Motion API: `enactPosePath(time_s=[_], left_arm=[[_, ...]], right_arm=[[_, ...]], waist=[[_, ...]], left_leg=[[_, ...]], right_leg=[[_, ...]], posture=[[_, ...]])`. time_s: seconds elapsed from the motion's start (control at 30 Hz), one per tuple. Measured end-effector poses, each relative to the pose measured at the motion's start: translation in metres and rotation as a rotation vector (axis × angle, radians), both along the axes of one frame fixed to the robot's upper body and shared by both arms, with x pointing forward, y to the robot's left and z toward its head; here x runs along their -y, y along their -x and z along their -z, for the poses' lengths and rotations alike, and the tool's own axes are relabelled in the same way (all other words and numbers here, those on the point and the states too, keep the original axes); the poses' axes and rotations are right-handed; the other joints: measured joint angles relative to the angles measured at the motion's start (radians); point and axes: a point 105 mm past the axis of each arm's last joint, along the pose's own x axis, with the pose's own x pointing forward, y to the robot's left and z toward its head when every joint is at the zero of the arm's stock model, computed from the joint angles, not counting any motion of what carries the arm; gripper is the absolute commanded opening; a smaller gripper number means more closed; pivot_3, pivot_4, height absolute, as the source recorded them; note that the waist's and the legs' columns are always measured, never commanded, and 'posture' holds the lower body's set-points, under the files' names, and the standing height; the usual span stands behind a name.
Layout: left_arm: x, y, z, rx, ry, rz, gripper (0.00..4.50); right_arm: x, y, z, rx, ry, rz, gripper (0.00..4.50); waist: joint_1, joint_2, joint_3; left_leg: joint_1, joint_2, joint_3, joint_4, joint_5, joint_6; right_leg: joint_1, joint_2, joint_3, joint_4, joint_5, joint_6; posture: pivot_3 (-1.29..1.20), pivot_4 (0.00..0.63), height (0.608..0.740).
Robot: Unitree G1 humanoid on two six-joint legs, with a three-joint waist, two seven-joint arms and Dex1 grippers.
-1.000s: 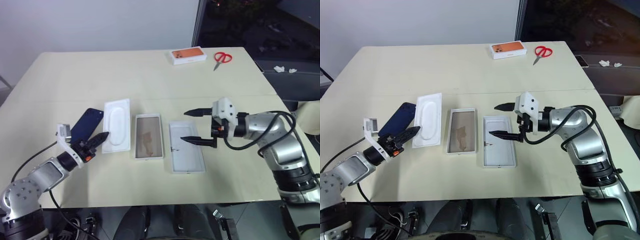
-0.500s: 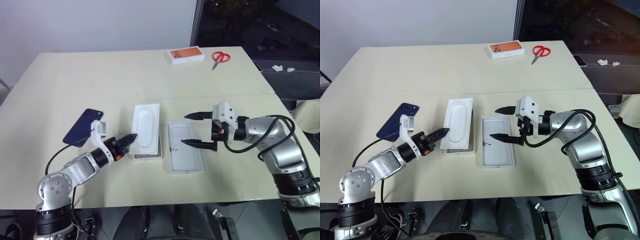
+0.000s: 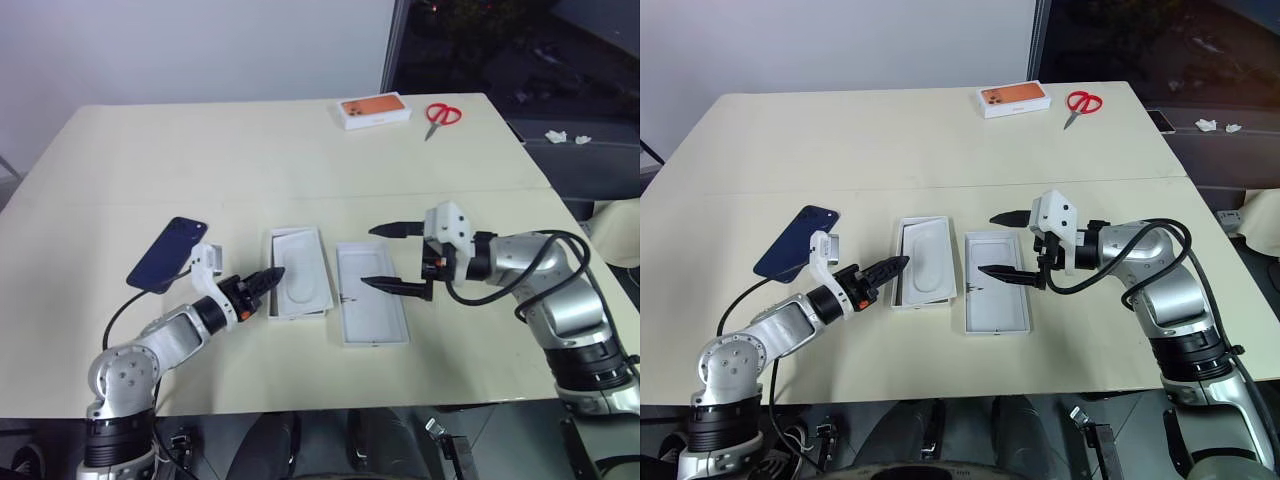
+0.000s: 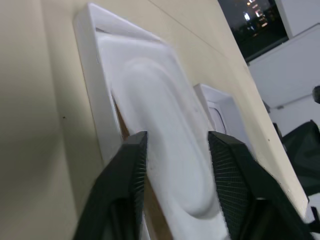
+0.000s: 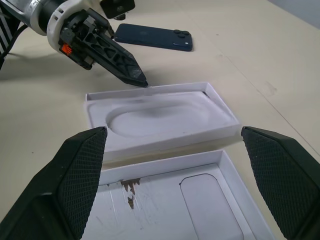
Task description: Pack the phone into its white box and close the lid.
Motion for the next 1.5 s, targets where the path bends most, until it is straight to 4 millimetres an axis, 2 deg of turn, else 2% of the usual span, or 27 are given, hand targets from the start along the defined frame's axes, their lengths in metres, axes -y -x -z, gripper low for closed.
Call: enactPosePath(time_s=[0.17,0.33,0.4,0.43,0.47,0.53,0.67,0.7,0.73,0.87,1.07,1.23,1.5], left_arm=[[-0.011,0.003,-0.011,0.049,-0.022,0.023,1.92],[-0.036,-0.001,-0.034,0.169,-0.030,-0.025,1.92],[-0.044,-0.002,-0.041,0.245,-0.072,-0.033,1.92],[-0.049,-0.001,-0.045,0.288,-0.105,-0.033,1.97],[-0.054,0.002,-0.047,0.330,-0.161,-0.019,1.97],[-0.060,0.004,-0.049,0.381,-0.232,-0.002,1.97],[-0.068,0.015,-0.045,0.457,-0.351,0.077,1.97],[-0.069,0.017,-0.045,0.471,-0.367,0.094,1.97],[-0.072,0.017,-0.044,0.484,-0.393,0.102,1.97],[-0.076,0.017,-0.046,0.519,-0.439,0.120,1.97],[-0.073,0.014,-0.053,0.558,-0.412,0.105,1.97],[-0.072,0.013,-0.053,0.559,-0.406,0.092,1.97],[-0.071,0.011,-0.055,0.569,-0.400,0.074,1.97]], right_arm=[[-0.002,-0.001,-0.001,0.006,-0.012,0.009,4.50],[-0.008,-0.006,-0.003,0.020,-0.036,0.021,4.50],[-0.018,-0.010,-0.005,0.034,-0.053,0.024,4.50],[-0.024,-0.011,-0.006,0.039,-0.068,0.022,3.97],[-0.033,-0.013,-0.006,0.045,-0.084,0.022,3.69],[-0.043,-0.014,-0.003,0.048,-0.083,0.022,2.65],[-0.064,-0.020,0.026,0.097,0.058,0.029,0.82],[-0.067,-0.020,0.033,0.104,0.093,0.023,0.25],[-0.071,-0.021,0.040,0.125,0.138,0.016,0.02],[-0.086,-0.025,0.049,0.239,0.286,-0.053,0.02],[-0.111,-0.017,0.062,0.365,0.412,-0.200,0.02],[-0.113,-0.026,0.071,0.474,0.548,-0.268,0.02],[-0.137,-0.030,0.077,0.525,0.577,-0.321,0.02]], waist=[[0.000,0.000,0.000],[0.000,0.000,0.000],[-0.003,0.000,0.000],[-0.004,0.000,0.000],[-0.006,0.000,0.000],[-0.005,0.000,0.000],[-0.002,0.000,0.000],[0.000,0.000,0.000],[-0.001,0.000,0.000],[-0.004,0.000,0.000],[-0.009,0.000,0.000],[-0.013,0.000,0.000],[-0.030,0.000,0.000]], left_leg=[[0.000,0.000,0.000,0.000,0.000,0.000],[0.000,0.000,0.000,0.000,0.000,0.000],[0.000,0.000,0.000,-0.001,0.000,0.000],[0.000,0.000,0.000,-0.001,0.000,-0.001],[0.000,0.000,0.000,-0.002,0.001,-0.001],[0.000,0.000,0.000,-0.003,0.001,-0.001],[-0.001,0.000,0.000,-0.002,0.000,-0.001],[-0.001,0.000,0.000,-0.002,0.000,-0.001],[-0.001,0.000,0.000,-0.002,0.000,-0.001],[-0.001,0.000,0.000,-0.002,0.000,-0.001],[-0.001,0.000,0.000,-0.002,0.001,-0.001],[-0.001,0.000,0.000,-0.002,0.001,-0.001],[0.000,0.000,-0.001,-0.003,0.001,-0.002]], right_leg=[[0.000,0.000,0.000,0.000,0.000,0.000],[0.000,0.000,0.000,0.000,0.000,0.000],[0.000,0.000,0.000,0.000,0.000,0.000],[-0.001,0.000,0.000,0.000,0.000,0.000],[-0.001,0.000,0.000,0.000,0.000,0.000],[-0.001,0.000,0.000,-0.001,0.000,0.000],[-0.001,0.000,0.000,-0.001,-0.001,-0.002],[-0.002,0.000,0.000,-0.001,-0.001,-0.002],[-0.002,0.000,0.000,-0.001,-0.001,-0.002],[-0.002,0.000,0.000,-0.001,0.000,-0.001],[-0.002,0.000,0.000,-0.001,0.000,0.000],[-0.002,0.000,0.000,-0.001,0.000,0.000],[-0.003,0.001,-0.001,0.000,0.000,0.000]], posture=[[0.00,0.150,0.740],[0.00,0.150,0.740],[0.00,0.150,0.740],[0.00,0.150,0.740],[0.00,0.150,0.740],[0.00,0.150,0.740],[0.00,0.150,0.740],[0.00,0.150,0.740],[0.00,0.150,0.740],[0.00,0.150,0.740],[0.00,0.150,0.740],[0.00,0.150,0.740],[0.00,0.150,0.740]])
